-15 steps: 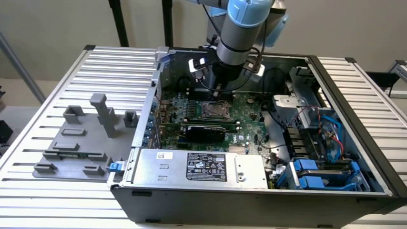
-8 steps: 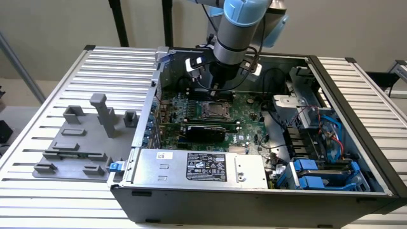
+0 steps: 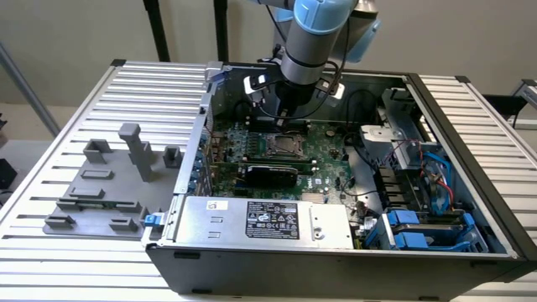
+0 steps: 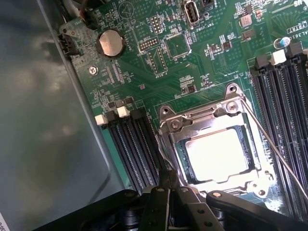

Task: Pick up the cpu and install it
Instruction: 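Install the first cpu locking lever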

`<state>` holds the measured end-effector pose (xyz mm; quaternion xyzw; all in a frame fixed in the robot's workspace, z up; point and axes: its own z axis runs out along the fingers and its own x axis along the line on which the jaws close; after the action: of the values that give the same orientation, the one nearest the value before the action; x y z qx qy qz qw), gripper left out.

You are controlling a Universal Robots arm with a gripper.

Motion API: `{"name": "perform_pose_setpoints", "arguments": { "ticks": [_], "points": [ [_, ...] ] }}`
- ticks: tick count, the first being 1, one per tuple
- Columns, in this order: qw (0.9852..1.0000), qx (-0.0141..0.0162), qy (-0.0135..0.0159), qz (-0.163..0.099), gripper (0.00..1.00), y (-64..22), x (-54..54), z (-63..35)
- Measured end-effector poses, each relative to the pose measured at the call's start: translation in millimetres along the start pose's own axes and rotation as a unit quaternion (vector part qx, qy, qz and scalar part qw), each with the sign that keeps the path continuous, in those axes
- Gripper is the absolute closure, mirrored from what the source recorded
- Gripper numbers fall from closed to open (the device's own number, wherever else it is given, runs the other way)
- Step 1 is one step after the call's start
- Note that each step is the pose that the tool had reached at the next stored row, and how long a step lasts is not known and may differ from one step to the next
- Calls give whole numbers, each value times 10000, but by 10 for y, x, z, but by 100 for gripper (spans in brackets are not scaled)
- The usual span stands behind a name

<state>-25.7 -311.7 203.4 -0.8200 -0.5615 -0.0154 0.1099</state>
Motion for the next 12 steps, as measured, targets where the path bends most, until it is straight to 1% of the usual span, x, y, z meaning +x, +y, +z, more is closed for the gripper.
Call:
{"name": "perform_pose_setpoints", "arguments": {
  "ticks": [6,12],
  "points": [
    [10000,0,-1,1,89,6,3,-1],
    [10000,-1,0,0,89,57,23,-5]
  ]
}}
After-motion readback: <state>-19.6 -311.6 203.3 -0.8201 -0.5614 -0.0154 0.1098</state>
